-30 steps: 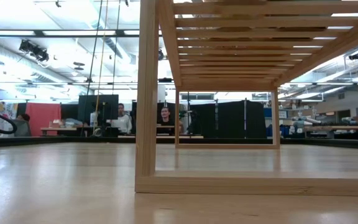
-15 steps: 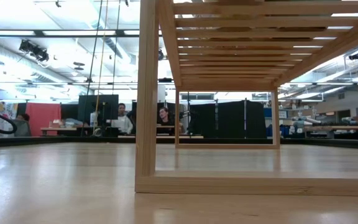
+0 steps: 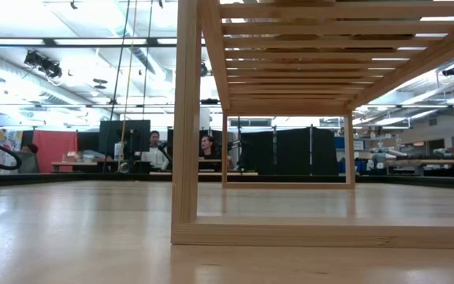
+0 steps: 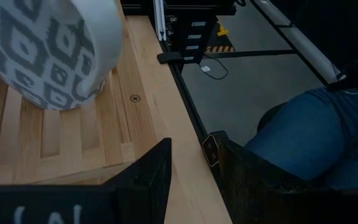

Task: Place coffee mugs
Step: Put the gray patterned mug on the shelf, then put the blue mug on the shelf

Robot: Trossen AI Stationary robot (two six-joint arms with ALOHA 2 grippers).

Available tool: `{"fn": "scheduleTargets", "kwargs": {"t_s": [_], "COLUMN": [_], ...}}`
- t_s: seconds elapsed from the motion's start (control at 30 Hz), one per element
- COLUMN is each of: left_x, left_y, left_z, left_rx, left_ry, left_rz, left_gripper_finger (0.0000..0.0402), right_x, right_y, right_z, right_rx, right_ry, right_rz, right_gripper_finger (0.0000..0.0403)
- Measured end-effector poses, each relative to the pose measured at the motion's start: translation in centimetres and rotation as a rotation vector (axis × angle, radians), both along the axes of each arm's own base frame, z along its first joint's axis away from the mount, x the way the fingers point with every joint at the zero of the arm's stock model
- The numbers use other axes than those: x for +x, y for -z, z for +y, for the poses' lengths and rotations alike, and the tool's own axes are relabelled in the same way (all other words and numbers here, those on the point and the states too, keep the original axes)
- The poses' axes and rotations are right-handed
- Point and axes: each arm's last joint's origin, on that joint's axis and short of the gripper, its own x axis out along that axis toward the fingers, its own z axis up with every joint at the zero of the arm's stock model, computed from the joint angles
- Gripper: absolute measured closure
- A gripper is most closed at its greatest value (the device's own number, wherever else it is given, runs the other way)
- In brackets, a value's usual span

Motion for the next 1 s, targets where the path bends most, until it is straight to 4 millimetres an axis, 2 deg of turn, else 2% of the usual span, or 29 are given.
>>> {"fn": "scheduleTargets", "kwargs": {"t_s": [0.23,1.0], "left_x": [0.0,0.01], "left_y": [0.0,0.01], "left_z": [0.0,0.0], "left_rx": [0.0,0.0], "left_ry": [0.0,0.0], "left_rz": [0.0,0.0], "left_gripper_finger": [0.0262,0.0262], "right_x": [0.03,-0.06], "right_y": [-0.04,-0.04], "right_z": [0.02,0.19], "right_rx": [0.003,0.05], "right_ry": [0.0,-0.044], "right_rz": [-0.005,0.025], "right_gripper_finger": [0.0329,0.0218]}}
